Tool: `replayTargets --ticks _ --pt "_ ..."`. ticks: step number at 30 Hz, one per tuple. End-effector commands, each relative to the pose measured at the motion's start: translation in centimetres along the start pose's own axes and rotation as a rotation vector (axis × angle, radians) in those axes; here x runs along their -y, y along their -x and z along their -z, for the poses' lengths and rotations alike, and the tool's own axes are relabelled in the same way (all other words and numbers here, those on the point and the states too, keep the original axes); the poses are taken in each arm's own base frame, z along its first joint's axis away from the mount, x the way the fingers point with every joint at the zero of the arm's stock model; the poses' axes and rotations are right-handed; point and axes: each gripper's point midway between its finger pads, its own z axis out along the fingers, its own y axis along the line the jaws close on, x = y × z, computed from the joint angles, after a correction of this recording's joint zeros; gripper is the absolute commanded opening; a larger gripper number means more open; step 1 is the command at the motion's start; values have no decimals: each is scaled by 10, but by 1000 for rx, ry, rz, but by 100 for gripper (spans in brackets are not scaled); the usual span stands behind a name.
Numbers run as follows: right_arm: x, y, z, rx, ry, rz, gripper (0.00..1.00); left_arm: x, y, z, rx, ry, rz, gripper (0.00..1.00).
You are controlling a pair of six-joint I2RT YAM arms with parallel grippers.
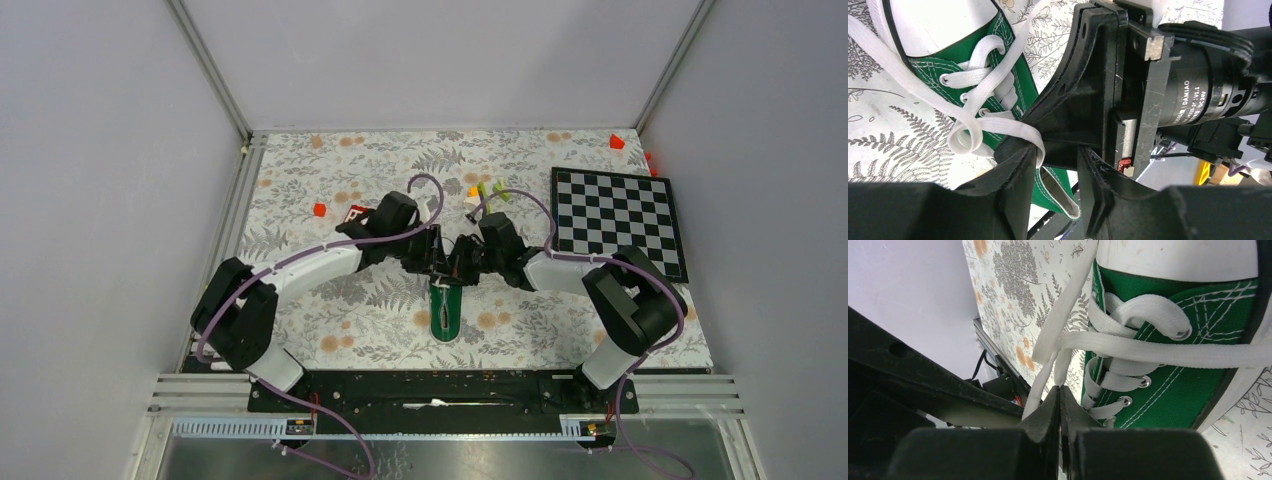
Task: Tie the shoes
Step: Cross the shoelace with the shoelace.
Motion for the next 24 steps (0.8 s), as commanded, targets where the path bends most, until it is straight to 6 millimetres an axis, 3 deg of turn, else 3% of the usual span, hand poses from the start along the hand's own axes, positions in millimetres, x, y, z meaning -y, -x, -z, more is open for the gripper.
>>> replayTargets --ticks 1,4,10,13,18,21,24 --pt "-19 -17 2 -73 102 -3 0 25 62 6 166 6 -85 39" --pt "-22 -17 1 -73 126 -16 0 16 74 5 152 96 -57 39" --pt "-31 -17 -1 -88 206 -48 0 22 93 11 139 131 -25 43" --pt "-33 -18 -1 -96 231 -57 0 18 102 23 153 160 -7 57" --pt "-37 -16 2 -93 271 -69 0 -12 108 56 206 238 64 83" --pt "-39 -15 2 -93 293 -85 0 -28 106 79 261 260 113 92" --pt "-38 -15 0 -96 307 -103 0 -43 96 94 295 286 162 94"
